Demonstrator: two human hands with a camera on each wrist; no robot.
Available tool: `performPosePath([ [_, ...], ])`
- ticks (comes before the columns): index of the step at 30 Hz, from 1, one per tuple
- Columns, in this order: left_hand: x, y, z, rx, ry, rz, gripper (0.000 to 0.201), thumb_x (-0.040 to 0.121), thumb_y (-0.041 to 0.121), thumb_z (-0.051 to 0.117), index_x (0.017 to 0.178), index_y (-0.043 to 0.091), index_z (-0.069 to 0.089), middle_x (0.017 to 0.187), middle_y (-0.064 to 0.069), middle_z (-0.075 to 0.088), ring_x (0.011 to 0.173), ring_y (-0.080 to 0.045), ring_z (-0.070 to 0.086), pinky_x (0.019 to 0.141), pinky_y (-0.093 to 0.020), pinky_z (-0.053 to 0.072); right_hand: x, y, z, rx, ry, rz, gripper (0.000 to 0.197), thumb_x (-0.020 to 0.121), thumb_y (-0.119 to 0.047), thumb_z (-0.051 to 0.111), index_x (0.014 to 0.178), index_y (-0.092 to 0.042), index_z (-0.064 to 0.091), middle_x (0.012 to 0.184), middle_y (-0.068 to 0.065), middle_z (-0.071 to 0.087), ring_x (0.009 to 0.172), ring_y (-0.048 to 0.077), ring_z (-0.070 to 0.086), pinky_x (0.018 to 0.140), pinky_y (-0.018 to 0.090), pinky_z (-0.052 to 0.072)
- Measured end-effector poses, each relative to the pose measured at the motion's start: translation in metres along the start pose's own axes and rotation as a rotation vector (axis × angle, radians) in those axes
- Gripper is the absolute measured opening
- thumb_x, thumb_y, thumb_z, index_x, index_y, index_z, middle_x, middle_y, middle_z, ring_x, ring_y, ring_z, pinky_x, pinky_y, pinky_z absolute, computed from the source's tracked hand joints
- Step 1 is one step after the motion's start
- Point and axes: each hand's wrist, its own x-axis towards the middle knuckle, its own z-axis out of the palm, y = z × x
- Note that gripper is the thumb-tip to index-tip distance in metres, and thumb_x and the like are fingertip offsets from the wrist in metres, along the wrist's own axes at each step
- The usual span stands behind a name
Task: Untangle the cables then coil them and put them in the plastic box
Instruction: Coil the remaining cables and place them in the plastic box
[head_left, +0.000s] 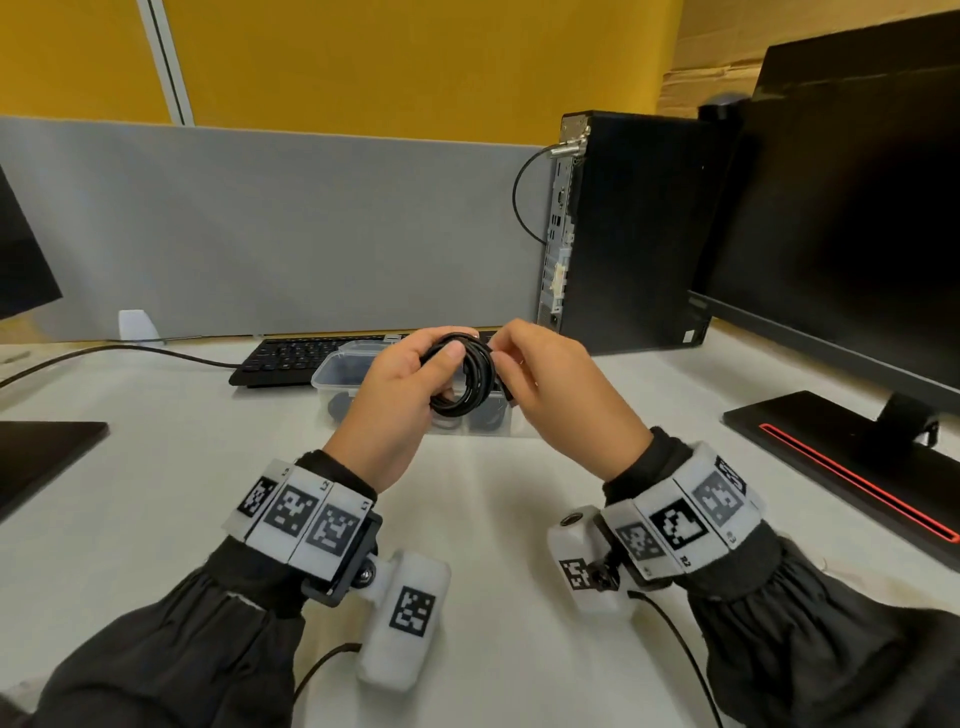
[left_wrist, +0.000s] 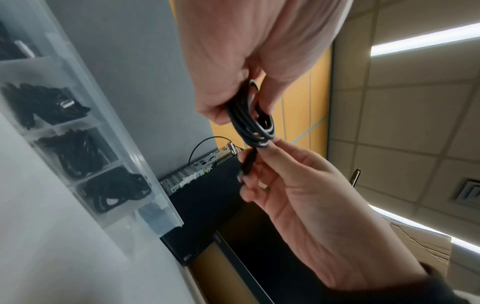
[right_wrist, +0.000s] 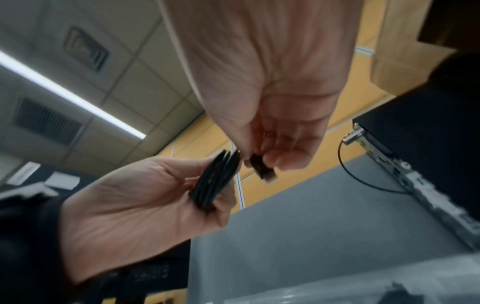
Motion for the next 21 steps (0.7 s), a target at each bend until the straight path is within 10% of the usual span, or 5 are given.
performPosePath([
  [5, -0.001, -0.002, 0.004, -0.133, 0.036, -0.024, 0.02, 0.097, 0.006, 0.038, 0.109, 0.003, 0.054, 0.097, -0.008, 0.061, 0.087, -0.013, 0.059, 0.072, -0.019, 0.052, 0.005, -0.002, 0.01, 0.493, 0.025, 0.219, 0.012, 0.095, -0.007, 0.049, 0.099, -0.003, 0.06, 0.078, 0.006, 0.062, 0.068, 0.015, 0.064, 0.064, 0.026, 0.057],
  [10, -0.001, 0.002, 0.005, -0.146, 0.063, -0.018, 0.022, 0.098, 0.006, 0.035, 0.109, 0.006, 0.054, 0.108, -0.013, 0.058, 0.101, -0.02, 0.055, 0.09, -0.031, 0.047, 0.008, -0.006, 0.013, 0.97, 0.046, 0.38, 0.022, 0.092, -0.005, 0.054, 0.109, 0.008, 0.06, 0.096, 0.02, 0.066, 0.083, 0.024, 0.066, 0.073, 0.029, 0.058],
  [21, -0.001, 0.002, 0.003, -0.149, 0.068, -0.027, 0.027, 0.1, 0.01, 0.032, 0.117, 0.004, 0.052, 0.113, -0.015, 0.057, 0.108, -0.022, 0.054, 0.097, -0.035, 0.043, 0.01, -0.014, 0.004, 1.263, -0.162, 0.524, 0.019, 0.091, -0.006, 0.052, 0.103, 0.001, 0.065, 0.087, 0.012, 0.067, 0.077, 0.019, 0.066, 0.08, 0.03, 0.055],
])
